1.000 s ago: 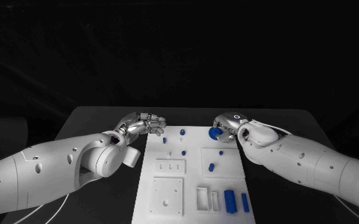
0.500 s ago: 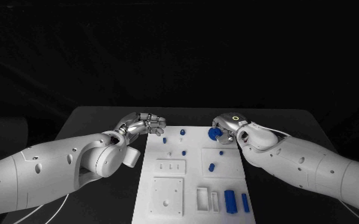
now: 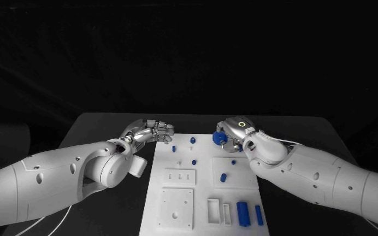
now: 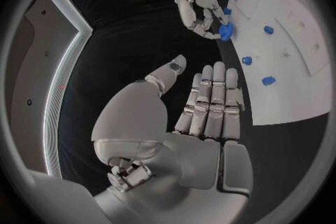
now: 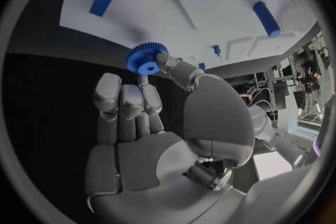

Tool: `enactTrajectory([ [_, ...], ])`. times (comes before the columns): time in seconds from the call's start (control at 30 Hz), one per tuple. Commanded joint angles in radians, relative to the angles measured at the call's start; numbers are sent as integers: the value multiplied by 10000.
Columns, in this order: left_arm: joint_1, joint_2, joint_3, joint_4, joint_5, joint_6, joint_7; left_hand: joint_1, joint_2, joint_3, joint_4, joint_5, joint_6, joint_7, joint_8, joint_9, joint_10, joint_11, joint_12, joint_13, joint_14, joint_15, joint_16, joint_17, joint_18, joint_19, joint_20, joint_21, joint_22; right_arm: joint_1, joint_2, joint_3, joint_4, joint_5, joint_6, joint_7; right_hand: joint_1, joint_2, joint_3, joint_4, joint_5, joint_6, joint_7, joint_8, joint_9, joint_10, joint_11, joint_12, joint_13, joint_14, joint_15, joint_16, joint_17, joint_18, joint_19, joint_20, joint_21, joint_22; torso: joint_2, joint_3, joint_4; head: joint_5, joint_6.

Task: Assemble the parts on the task board

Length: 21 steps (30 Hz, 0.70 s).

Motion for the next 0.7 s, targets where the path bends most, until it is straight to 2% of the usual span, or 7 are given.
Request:
enactTrajectory([
  [0.03, 8, 15, 11, 28, -42, -219, 333, -90, 22, 11, -71, -9, -33, 2, -53, 10, -61, -3, -44, -5, -12, 13, -60, 18, 206, -99, 4, 33, 226, 8, 73, -4, 291, -877, -387, -392, 59, -76, 104, 24, -44, 294, 31, 41, 46, 68, 6, 50, 3, -5, -89, -42, 20, 1007, 50, -23, 42, 129, -10, -2, -12, -20, 27],
  [0.3, 8, 20, 11, 21, -11, -464, 423, -83, 19, 36, -88, 17, -25, -1, -47, 17, -48, -5, -37, -1, 3, 8, -62, 34, 210, -98, 1, 43, 225, 6, 407, -24, 750, -1275, -387, -597, 76, -158, 175, 109, -116, 327, 25, 45, 40, 97, 0, 58, 5, 4, -93, -60, 43, 1007, 64, -26, 55, 127, 0, -19, 40, 9, 57],
  [0.43, 8, 31, 11, 7, 37, -591, 491, -86, 18, 45, -91, 27, -20, -3, -44, 20, -41, -4, -34, 1, 8, 6, -63, 40, 210, -96, 0, 48, 225, 4, 676, -121, 820, -1289, -349, -587, 80, -168, 184, 121, -127, 333, 23, 46, 39, 107, -2, 65, 10, 6, -95, -63, 47, 1007, 67, -27, 57, 126, -2, -24, 41, 75, 53],
  [0.6, 8, 54, 12, 44, 299, -1160, 787, -90, 14, 56, -95, 36, -12, -6, -40, 25, -27, -2, -28, 5, 15, 4, -65, 49, 211, -92, -2, 55, 225, 1, 1027, -252, 748, -1288, -284, -554, 82, -170, 188, 127, -131, 336, 22, 46, 39, 114, -2, 71, 15, 7, -96, -64, 49, 1007, 68, -27, 59, 126, 17, -43, 54, 76, 78],
  [0.67, 9, 62, 13, 28, 423, -1273, 847, -80, -15, 76, -112, 52, 4, -14, -30, 32, -12, -7, -23, 9, 17, 2, -71, 58, 213, -91, -4, 62, 224, -2, 1179, -325, 676, -1284, -252, -543, 82, -170, 189, 129, -132, 337, 22, 46, 38, 118, -3, 74, 17, 8, -97, -65, 51, 1007, 69, -28, 60, 126, 18, -35, 54, 85, 84],
  [0.7, 9, 64, 14, 20, 464, -1270, 847, -80, -19, 78, -113, 54, 6, -15, -29, 33, -9, -8, -22, 10, 17, 2, -73, 60, 213, -91, -4, 63, 224, -4, 1247, -355, 626, -1271, -232, -528, 82, -171, 188, 130, -133, 337, 22, 46, 38, 117, -3, 74, 17, 8, -97, -65, 51, 1007, 69, -28, 60, 126, 24, -48, 62, 82, 89],
])
